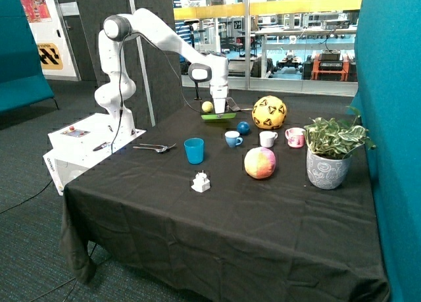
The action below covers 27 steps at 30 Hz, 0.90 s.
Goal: Set the table
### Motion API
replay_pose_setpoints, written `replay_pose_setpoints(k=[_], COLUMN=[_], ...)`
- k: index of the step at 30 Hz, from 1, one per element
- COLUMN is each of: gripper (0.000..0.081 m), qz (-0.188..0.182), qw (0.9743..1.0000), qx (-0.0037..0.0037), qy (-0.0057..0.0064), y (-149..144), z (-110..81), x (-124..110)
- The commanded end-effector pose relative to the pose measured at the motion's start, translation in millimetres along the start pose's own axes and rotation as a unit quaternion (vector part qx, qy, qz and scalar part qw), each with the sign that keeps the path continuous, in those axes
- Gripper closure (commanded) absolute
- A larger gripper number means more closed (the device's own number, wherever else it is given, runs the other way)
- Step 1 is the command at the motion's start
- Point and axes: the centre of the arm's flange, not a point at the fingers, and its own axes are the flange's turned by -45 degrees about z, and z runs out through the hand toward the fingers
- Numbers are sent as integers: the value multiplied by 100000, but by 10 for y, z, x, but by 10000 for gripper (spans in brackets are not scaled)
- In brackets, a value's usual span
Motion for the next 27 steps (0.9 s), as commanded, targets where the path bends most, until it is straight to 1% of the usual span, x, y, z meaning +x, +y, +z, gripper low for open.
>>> replay_pose_setpoints(k=[1, 9, 15, 21, 27], gripper=[808, 808, 808, 808, 808], qz=[1670, 3054, 3656, 4607, 6289], qw=[99986, 99953, 99933, 99894, 99802], qx=[12, 15, 16, 18, 22], qy=[227, 227, 227, 227, 226], y=[69, 161, 260, 426, 545], z=[-181, -319, -385, -441, -470], x=[-134, -286, -481, -716, -926])
